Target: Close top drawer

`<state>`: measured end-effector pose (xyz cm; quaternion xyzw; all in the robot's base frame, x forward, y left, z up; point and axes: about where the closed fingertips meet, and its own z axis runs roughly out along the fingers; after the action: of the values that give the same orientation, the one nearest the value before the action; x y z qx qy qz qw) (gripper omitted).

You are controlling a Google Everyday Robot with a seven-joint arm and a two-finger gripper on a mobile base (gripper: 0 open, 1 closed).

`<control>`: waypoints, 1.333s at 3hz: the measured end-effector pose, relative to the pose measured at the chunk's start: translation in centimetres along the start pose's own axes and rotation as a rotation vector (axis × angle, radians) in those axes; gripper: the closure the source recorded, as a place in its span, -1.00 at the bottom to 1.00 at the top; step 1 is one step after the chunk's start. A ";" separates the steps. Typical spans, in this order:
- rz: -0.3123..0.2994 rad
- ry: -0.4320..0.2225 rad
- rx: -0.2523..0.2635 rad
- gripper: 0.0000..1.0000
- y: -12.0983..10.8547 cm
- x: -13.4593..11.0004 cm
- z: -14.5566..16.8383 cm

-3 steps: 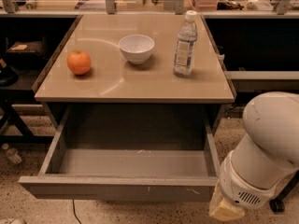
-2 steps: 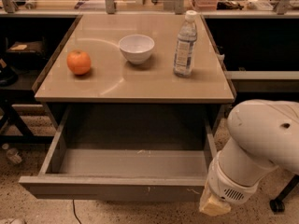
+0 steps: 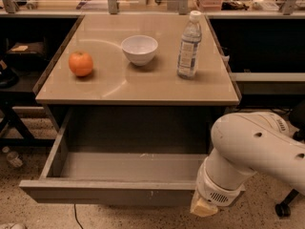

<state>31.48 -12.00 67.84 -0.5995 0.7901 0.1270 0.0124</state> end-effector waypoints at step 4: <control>-0.002 0.000 0.001 -0.65 -0.1 -0.2 0.3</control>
Offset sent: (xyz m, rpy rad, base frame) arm 0.0013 0.0018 -0.0028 0.0003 -0.0018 0.0019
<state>31.61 -11.82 67.57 -0.6004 0.7895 0.1265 0.0131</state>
